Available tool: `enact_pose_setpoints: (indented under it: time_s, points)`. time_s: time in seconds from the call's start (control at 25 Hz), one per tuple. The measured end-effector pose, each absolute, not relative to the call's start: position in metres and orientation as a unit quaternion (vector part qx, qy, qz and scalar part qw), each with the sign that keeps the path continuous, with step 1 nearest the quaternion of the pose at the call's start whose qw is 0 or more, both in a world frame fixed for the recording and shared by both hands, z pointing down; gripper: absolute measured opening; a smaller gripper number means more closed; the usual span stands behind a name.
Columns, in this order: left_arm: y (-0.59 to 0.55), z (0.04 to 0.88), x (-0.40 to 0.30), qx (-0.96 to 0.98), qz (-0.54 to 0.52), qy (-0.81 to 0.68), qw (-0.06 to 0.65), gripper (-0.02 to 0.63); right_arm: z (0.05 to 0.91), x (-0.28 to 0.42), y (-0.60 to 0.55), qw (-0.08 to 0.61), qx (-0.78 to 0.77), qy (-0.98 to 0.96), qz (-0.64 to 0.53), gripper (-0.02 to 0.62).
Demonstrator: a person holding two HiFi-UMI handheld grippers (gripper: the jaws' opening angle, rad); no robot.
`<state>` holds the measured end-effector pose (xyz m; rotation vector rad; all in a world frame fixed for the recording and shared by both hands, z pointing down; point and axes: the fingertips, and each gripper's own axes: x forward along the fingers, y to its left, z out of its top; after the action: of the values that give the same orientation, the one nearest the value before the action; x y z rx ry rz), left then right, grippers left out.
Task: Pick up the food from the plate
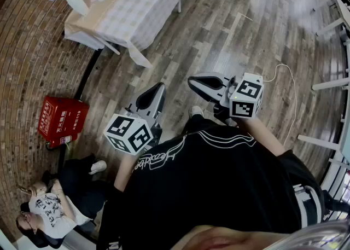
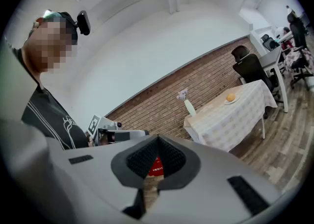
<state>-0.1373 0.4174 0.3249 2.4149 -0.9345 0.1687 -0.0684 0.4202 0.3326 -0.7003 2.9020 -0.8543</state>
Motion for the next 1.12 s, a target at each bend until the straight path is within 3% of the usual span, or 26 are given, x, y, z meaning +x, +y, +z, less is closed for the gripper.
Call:
enact_pose_setpoints:
  time_s: [0.8, 1.12]
  points:
    - [0.282, 0.297, -0.027, 0.906, 0.056, -0.351, 0.229, 0.014, 0.306, 0.034, 0.287, 0.032, -0.226, 0.943, -0.243, -0.002]
    - [0.244, 0.292, -0.016, 0.907, 0.050, -0.359, 0.217, 0.015, 0.297, 0.051, 0.248, 0.041, -0.235, 0.944, -0.229, -0.002]
